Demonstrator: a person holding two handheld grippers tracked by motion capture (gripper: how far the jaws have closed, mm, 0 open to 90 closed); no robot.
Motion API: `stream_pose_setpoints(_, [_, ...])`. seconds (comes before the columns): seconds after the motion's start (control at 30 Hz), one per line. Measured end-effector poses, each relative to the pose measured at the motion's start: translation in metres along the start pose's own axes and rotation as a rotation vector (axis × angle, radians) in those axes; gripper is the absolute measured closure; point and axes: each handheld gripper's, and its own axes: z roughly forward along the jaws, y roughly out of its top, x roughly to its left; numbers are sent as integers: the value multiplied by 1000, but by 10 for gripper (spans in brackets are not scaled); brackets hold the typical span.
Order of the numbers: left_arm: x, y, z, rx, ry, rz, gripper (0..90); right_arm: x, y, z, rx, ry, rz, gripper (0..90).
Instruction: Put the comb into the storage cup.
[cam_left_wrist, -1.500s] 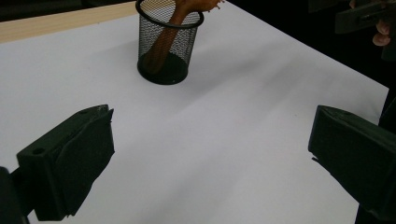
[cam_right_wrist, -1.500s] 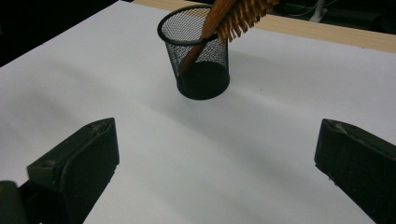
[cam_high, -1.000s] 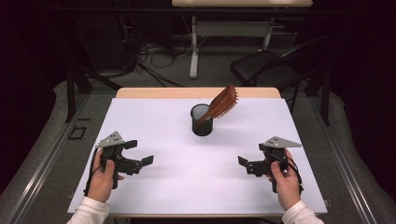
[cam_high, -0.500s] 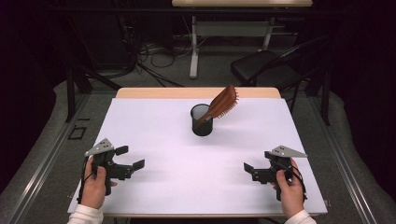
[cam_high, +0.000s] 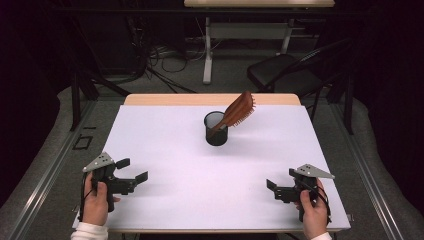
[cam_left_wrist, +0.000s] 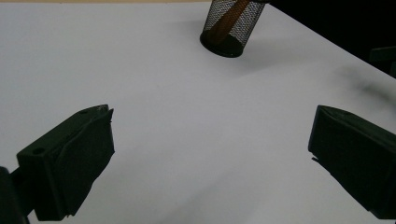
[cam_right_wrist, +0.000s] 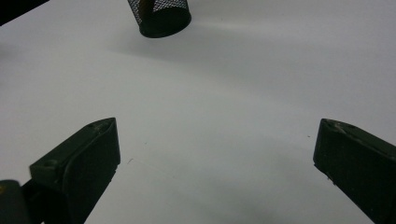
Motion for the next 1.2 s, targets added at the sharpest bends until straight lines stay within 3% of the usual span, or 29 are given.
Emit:
stream_pose_setpoints(0.6, [7, -10, 2, -30, 18, -8, 5, -2, -11, -1, -12, -9, 12, 9])
stream_pose_setpoints(1.2, [12, -13, 4, -29, 29, -24, 5, -18, -17, -2, -28, -15, 114, 16])
